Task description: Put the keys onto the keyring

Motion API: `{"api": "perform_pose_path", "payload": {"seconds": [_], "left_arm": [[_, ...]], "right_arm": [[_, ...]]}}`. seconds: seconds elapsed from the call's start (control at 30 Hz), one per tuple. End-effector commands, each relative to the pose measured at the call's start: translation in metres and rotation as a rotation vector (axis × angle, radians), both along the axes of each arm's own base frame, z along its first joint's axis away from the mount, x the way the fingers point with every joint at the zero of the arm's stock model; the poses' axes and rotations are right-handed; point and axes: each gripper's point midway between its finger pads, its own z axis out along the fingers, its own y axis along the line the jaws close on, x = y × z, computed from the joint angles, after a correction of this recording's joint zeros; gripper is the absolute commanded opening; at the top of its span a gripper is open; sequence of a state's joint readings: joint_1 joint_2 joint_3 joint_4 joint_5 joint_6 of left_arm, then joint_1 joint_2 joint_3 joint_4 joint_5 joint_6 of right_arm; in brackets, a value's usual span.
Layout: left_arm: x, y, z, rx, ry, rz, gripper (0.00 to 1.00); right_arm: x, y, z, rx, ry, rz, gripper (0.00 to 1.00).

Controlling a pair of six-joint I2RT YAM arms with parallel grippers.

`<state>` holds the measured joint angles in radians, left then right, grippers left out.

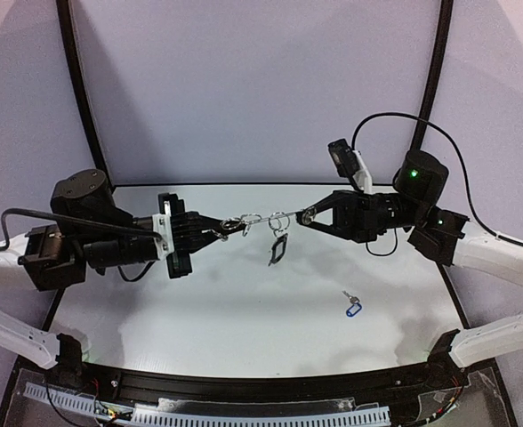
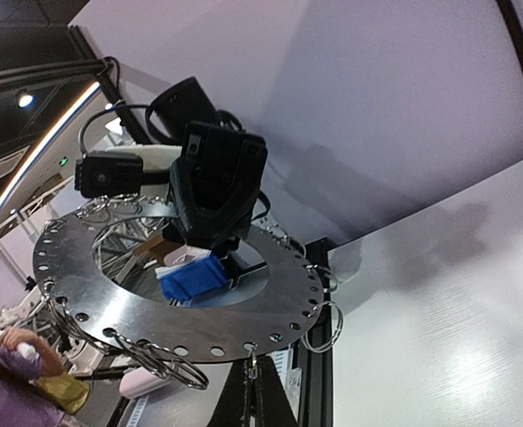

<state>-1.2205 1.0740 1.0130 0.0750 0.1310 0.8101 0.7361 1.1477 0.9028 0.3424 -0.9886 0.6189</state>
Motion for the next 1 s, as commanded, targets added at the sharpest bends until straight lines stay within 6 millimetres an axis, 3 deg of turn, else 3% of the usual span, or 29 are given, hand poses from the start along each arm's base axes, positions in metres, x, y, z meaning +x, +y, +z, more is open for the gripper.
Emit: {"api": "perform_pose_path", "payload": {"seconds": [0.0,0.07,0.2,0.23,0.27,0.3,0.33,0.37,0.53,0.63,0.73,0.87,0.97], "left_arm": [[-0.012,0.025,0.025,-0.121,-0.001,-0.013,0.01],[-0.013,0.029,0.026,-0.141,0.005,-0.009,0.01],[-0.012,0.033,0.006,-0.126,0.053,-0.001,0.02],[-0.01,0.031,-0.004,-0.105,0.092,0.007,0.25],[-0.008,0.031,-0.007,-0.1,0.095,0.014,0.25],[-0.005,0.028,-0.017,-0.078,0.138,0.03,0.74],[-0.002,0.027,-0.021,-0.065,0.142,0.041,0.74],[0.002,0.023,-0.033,-0.033,0.189,0.058,0.96],[0.009,0.022,-0.045,-0.037,0.245,0.098,0.99],[0.017,0.027,-0.033,-0.142,0.266,0.137,0.99],[0.019,0.027,-0.021,-0.195,0.298,0.141,0.99],[0.043,0.028,-0.006,-0.296,0.382,0.253,0.99],[0.061,0.005,-0.01,-0.292,0.508,0.299,0.92]], "right_arm": [[0.03,-0.014,0.024,0.075,-0.035,-0.204,0.0],[0.035,-0.017,0.027,0.085,-0.039,-0.244,0.0],[0.036,-0.019,0.032,0.089,-0.089,-0.264,0.0],[0.034,-0.018,0.034,0.077,-0.118,-0.254,0.0],[0.033,-0.017,0.034,0.073,-0.138,-0.248,0.0],[0.032,-0.016,0.036,0.053,-0.164,-0.241,0.0],[0.032,-0.016,0.037,0.047,-0.177,-0.24,0.0],[0.033,-0.015,0.036,0.029,-0.218,-0.239,0.0],[0.026,-0.015,0.029,-0.026,-0.353,-0.204,0.0],[0.009,-0.017,0.005,-0.095,-0.588,-0.116,0.0],[0.005,-0.019,-0.015,-0.185,-0.649,-0.087,0.0],[0.003,-0.018,-0.021,-0.185,-0.678,-0.09,0.0],[-0.001,-0.015,-0.029,-0.155,-0.68,-0.068,0.0]]}}
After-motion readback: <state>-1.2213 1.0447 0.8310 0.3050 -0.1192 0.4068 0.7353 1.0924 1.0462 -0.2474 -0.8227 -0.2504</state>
